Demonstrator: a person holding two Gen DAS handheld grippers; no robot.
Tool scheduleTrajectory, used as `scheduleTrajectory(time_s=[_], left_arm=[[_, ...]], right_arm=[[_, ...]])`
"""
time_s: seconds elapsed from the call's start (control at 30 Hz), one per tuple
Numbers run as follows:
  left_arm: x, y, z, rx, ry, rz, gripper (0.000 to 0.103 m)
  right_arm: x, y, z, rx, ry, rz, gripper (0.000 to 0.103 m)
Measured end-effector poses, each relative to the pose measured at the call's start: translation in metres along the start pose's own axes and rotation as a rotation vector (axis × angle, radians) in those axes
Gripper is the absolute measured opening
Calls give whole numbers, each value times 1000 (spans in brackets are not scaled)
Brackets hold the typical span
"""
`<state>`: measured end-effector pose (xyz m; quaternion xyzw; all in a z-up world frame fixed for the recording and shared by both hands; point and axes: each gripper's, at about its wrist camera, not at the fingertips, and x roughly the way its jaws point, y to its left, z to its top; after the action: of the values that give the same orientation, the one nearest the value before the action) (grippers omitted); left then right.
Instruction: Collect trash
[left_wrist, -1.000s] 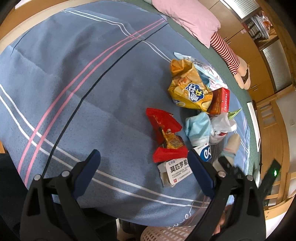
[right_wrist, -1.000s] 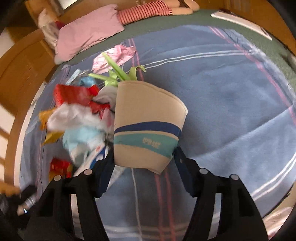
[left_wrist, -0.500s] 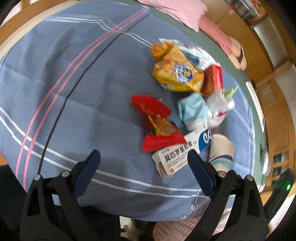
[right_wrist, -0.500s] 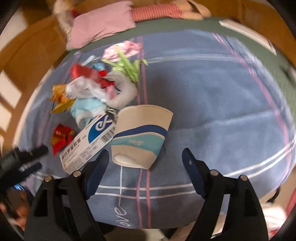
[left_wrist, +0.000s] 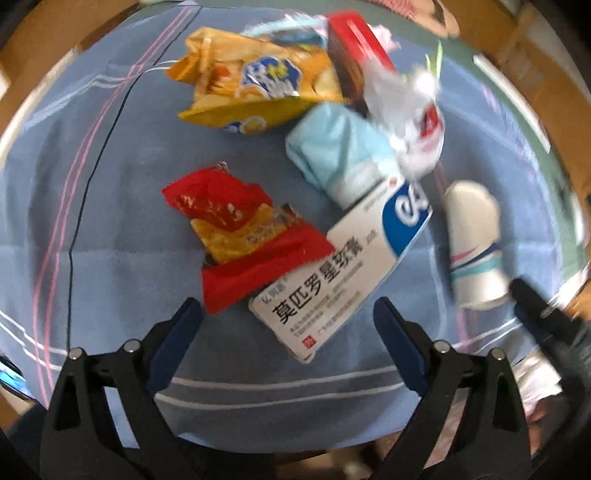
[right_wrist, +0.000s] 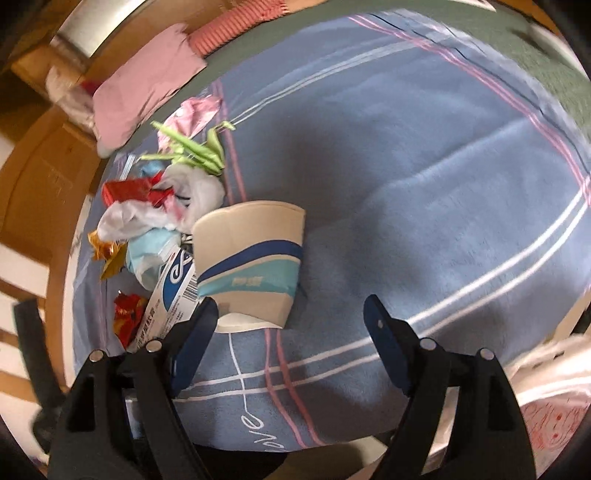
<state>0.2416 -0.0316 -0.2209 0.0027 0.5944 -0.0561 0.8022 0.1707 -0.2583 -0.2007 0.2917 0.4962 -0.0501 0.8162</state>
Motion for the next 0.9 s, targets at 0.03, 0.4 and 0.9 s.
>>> scheduleTrajectory(time_s=[0.03, 0.4, 0.9], left_arm=[[1, -4, -1, 22, -2, 9, 80], [-15, 25, -12, -113, -49, -180, 52], [-11, 41, -17, -181, 38, -288, 61]], right_arm=[[0, -2, 0, 12, 1, 1, 80], [-10, 0, -2, -23, -26, -63, 80], [-9, 1, 0, -45, -39, -82, 80]])
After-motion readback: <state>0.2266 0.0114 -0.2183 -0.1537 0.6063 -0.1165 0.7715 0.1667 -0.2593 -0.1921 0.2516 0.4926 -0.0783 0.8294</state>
